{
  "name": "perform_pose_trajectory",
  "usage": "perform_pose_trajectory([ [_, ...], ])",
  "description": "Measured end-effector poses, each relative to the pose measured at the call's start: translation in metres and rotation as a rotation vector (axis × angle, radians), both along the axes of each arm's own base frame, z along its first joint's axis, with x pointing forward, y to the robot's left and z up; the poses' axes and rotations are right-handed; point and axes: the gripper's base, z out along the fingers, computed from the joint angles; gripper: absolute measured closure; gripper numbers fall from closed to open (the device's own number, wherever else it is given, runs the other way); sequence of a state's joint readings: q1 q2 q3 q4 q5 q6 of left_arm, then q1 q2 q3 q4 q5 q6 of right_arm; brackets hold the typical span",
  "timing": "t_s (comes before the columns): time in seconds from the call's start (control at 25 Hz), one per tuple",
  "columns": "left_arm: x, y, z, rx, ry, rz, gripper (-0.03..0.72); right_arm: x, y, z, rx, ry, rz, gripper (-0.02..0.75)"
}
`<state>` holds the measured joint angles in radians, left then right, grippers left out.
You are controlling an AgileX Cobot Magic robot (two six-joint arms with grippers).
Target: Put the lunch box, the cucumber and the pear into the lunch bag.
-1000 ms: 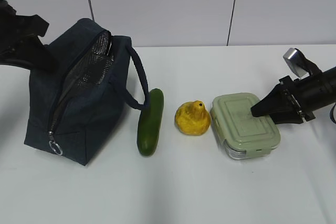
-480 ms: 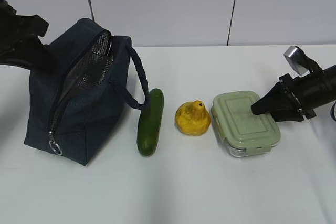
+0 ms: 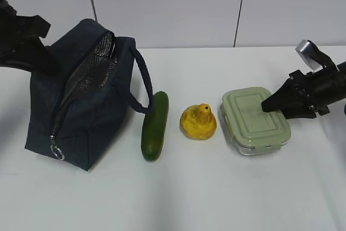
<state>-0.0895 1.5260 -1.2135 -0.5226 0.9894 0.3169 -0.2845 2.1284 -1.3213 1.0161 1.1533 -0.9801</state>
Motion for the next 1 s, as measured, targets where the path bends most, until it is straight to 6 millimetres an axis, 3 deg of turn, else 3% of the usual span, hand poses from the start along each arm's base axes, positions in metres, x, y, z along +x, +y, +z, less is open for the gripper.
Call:
perform_pose_trajectory([
  [0.56,0.0,0.0,0.0,0.0,0.0,0.0,0.685,0.002,0.001,0.004,0.022,0.01,-0.038,0.373],
  [1.0,0.001,0.0,0.0,0.0,-0.007,0.004,0.685,0.0,0.002,0.035,0.017,-0.067,-0.052,0.374],
])
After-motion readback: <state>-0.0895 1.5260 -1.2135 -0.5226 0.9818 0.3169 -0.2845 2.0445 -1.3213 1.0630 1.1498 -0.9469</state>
